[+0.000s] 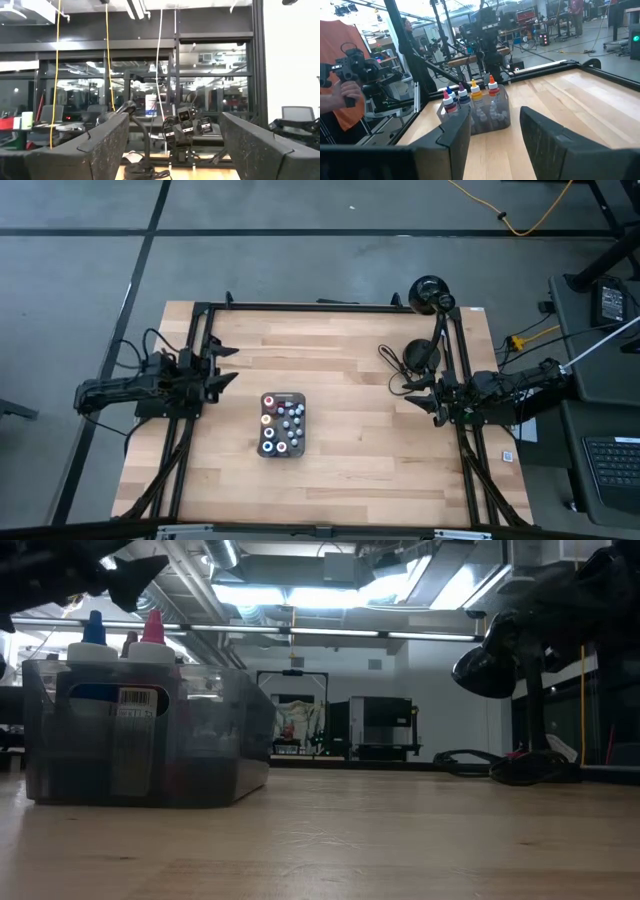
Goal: Pick & Place food coloring
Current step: Return to Home Position
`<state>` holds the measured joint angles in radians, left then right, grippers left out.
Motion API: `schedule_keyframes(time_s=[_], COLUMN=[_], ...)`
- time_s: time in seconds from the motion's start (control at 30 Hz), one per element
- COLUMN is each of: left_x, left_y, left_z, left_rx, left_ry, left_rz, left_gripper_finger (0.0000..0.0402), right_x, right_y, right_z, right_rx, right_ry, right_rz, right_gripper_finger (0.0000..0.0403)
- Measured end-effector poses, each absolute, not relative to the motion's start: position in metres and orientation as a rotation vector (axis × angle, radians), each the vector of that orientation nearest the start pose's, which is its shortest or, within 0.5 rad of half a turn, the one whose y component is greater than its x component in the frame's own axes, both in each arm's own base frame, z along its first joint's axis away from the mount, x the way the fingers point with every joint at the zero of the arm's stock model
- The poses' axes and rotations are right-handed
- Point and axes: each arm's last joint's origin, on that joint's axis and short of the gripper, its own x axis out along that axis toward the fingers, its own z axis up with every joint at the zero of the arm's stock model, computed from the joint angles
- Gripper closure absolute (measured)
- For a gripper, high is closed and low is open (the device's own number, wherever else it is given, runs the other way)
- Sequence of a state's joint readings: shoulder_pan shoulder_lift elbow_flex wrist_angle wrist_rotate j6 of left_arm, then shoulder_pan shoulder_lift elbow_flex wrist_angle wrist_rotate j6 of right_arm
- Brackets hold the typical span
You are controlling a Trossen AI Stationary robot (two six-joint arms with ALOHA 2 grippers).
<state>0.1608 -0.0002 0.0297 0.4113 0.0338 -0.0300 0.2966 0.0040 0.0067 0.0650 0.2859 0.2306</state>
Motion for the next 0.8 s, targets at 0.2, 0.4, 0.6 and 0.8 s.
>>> schedule_keyframes(time_s=[0.2,0.4,0.6,0.8], left_x=[0.088,0.091,0.093,0.095], left_y=[0.014,0.019,0.020,0.021], left_z=[0.205,0.192,0.183,0.170], left_rx=[0.019,-0.002,-0.004,-0.061], left_ry=[-0.415,-0.277,-0.184,-0.051], left_rz=[0.147,0.301,0.316,0.337], left_gripper_finger=[0.0096,0.0096,0.0096,0.0096], right_x=[0.094,0.094,0.094,0.094], right_y=[0.020,0.020,0.020,0.020], right_z=[0.172,0.172,0.172,0.172], right_rx=[0.250,0.250,0.250,0.250], right_ry=[-0.064,-0.064,-0.064,-0.064], right_rz=[0.019,0.018,0.018,0.018], right_gripper_finger=[0.0231,0.0231,0.0231,0.0231])
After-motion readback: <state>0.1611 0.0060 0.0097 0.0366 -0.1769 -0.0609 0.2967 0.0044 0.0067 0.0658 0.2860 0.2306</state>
